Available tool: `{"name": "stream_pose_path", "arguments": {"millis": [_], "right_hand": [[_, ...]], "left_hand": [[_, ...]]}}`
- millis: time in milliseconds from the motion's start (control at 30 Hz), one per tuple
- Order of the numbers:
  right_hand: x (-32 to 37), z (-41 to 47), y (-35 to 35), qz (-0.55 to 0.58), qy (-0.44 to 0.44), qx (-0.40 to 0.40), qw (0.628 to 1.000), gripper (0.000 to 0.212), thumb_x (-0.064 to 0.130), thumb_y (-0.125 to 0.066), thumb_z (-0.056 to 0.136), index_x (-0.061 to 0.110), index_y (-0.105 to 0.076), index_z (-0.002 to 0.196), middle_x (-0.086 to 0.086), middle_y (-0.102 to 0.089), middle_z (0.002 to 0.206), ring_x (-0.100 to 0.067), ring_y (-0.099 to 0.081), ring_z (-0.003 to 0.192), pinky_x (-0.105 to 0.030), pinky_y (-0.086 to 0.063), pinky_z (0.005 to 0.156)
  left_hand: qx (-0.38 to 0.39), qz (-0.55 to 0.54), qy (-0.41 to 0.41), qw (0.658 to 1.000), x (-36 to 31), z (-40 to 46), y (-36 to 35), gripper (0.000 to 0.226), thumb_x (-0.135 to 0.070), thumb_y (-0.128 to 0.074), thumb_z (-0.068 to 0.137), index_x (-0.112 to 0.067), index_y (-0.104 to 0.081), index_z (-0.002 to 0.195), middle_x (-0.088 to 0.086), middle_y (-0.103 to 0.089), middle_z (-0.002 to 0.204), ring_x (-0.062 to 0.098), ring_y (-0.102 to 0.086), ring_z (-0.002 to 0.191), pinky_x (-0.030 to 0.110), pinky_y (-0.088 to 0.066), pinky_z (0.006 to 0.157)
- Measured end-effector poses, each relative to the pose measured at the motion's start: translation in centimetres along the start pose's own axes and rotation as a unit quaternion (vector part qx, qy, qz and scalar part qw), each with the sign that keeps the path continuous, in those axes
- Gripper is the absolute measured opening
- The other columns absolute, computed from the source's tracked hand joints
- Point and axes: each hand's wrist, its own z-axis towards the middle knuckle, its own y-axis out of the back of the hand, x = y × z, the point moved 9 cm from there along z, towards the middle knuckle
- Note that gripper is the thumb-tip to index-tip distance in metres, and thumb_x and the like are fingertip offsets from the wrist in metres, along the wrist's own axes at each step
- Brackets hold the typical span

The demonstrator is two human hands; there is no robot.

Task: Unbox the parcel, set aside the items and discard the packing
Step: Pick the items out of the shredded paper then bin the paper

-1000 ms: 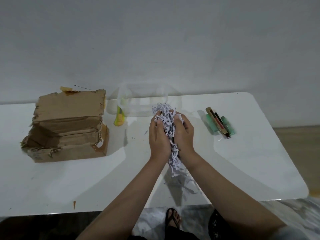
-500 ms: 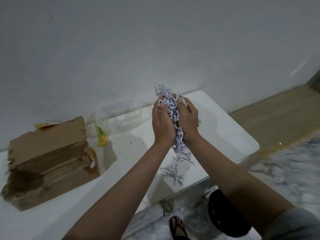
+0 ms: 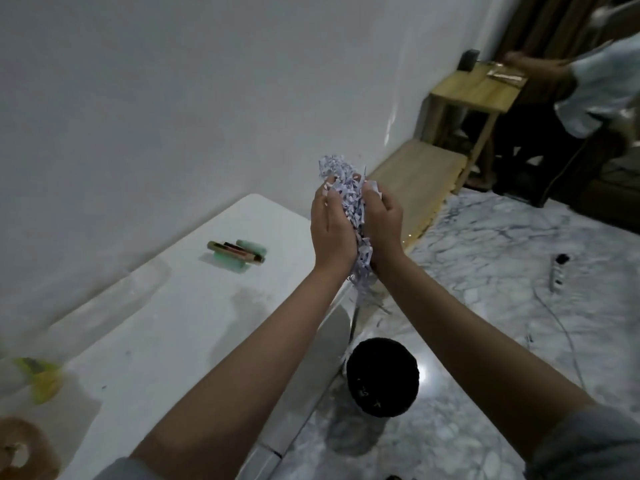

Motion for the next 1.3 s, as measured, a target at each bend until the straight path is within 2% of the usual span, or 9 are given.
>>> {"name": "stream_pose_path", "arguments": {"millis": [100, 233, 400, 533, 633, 800, 1100, 1200, 1300], "right_hand": [[-1.9, 1.4, 6.4, -0.034, -0.016, -0.052, 0.998, 0.02, 0.011, -0.047, 0.096, 0.004, -0.062, 0.084, -0.008, -0.059, 0.076, -0.021, -0.055, 0.075, -0.031, -0.047, 0.066], [-5.7, 3.1, 14.1, -0.064, -0.061, -0.096, 0.991, 0.019, 0.013, -0.049, 0.095, 0.014, -0.062, 0.081, -0.001, -0.06, 0.073, -0.012, -0.055, 0.07, -0.029, -0.046, 0.069], [-13.6, 3.8, 21.4, -0.078, -0.159, -0.117, 0.977, 0.017, 0.015, -0.05, 0.094, 0.01, -0.064, 0.086, 0.002, -0.06, 0.076, -0.01, -0.054, 0.073, -0.026, -0.045, 0.071], [-21.1, 1.9, 25.2, -0.085, -0.264, -0.13, 0.952, 0.031, 0.013, -0.048, 0.094, 0.019, -0.053, 0.064, 0.012, -0.049, 0.055, -0.001, -0.045, 0.052, -0.02, -0.038, 0.055], [-27.2, 0.0, 27.5, -0.093, -0.348, -0.149, 0.921, 0.024, 0.014, -0.047, 0.092, 0.011, -0.049, 0.068, 0.006, -0.044, 0.056, -0.007, -0.04, 0.05, -0.021, -0.034, 0.05], [-38.0, -2.6, 30.9, -0.118, -0.449, -0.201, 0.863, 0.031, 0.017, -0.048, 0.085, 0.017, -0.039, 0.056, 0.002, -0.04, 0.053, -0.017, -0.034, 0.053, -0.032, -0.03, 0.059], [-60.0, -5.5, 35.3, -0.127, -0.53, -0.202, 0.814, 0.034, 0.013, -0.044, 0.087, 0.017, -0.033, 0.055, 0.002, -0.035, 0.054, -0.014, -0.03, 0.05, -0.027, -0.025, 0.05], [-66.1, -6.5, 35.5, -0.109, -0.568, -0.143, 0.803, 0.024, 0.029, -0.045, 0.093, 0.013, -0.061, 0.086, 0.002, -0.058, 0.078, -0.013, -0.054, 0.067, -0.028, -0.042, 0.056], [-70.3, -7.5, 36.2, -0.1, -0.584, -0.104, 0.799, 0.058, 0.05, -0.043, 0.092, 0.017, -0.043, 0.14, 0.0, -0.058, 0.104, -0.014, -0.056, 0.084, -0.03, -0.047, 0.07]], "left_hand": [[0.051, -0.01, 0.025, 0.998, 2.9, -1.6, -5.9, 0.047, -0.035, -0.029, 0.093, -0.012, -0.052, 0.127, 0.007, -0.057, 0.128, 0.019, -0.052, 0.12, 0.041, -0.039, 0.105], [0.057, 0.016, 0.077, 0.995, 7.8, -4.1, -12.0, 0.036, -0.027, -0.031, 0.097, -0.007, -0.057, 0.112, 0.009, -0.061, 0.115, 0.021, -0.054, 0.108, 0.036, -0.04, 0.096], [0.062, 0.046, 0.185, 0.98, 15.8, -7.6, -16.8, 0.032, -0.024, -0.032, 0.102, -0.013, -0.052, 0.124, -0.018, -0.049, 0.107, 0.002, -0.043, 0.104, 0.004, -0.029, 0.081], [0.063, 0.093, 0.273, 0.955, 24.0, -10.1, -17.9, 0.027, -0.027, -0.032, 0.1, -0.02, -0.057, 0.109, -0.01, -0.06, 0.103, 0.01, -0.054, 0.099, 0.025, -0.035, 0.086], [0.06, 0.131, 0.342, 0.928, 30.5, -11.9, -17.7, 0.038, -0.028, -0.032, 0.1, -0.012, -0.056, 0.125, 0.005, -0.059, 0.126, 0.021, -0.052, 0.117, 0.033, -0.038, 0.101], [0.098, 0.212, 0.436, 0.869, 41.9, -14.0, -17.3, 0.043, -0.032, -0.03, 0.1, -0.01, -0.054, 0.128, 0.009, -0.056, 0.129, 0.027, -0.051, 0.118, 0.031, -0.037, 0.094], [0.18, 0.289, 0.494, 0.8, 64.5, -16.0, -16.4, 0.05, -0.038, -0.026, 0.099, -0.009, -0.054, 0.129, 0.014, -0.055, 0.132, 0.032, -0.05, 0.121, 0.039, -0.037, 0.104], [0.177, 0.263, 0.524, 0.79, 70.5, -16.8, -15.2, 0.062, -0.052, -0.025, 0.095, -0.011, -0.052, 0.132, 0.011, -0.054, 0.134, 0.031, -0.051, 0.12, 0.044, -0.038, 0.106], [0.18, 0.259, 0.513, 0.798, 72.9, -16.4, -13.9, 0.058, -0.052, -0.024, 0.097, -0.016, -0.047, 0.136, 0.007, -0.05, 0.139, 0.029, -0.048, 0.125, 0.043, -0.036, 0.107]]}}
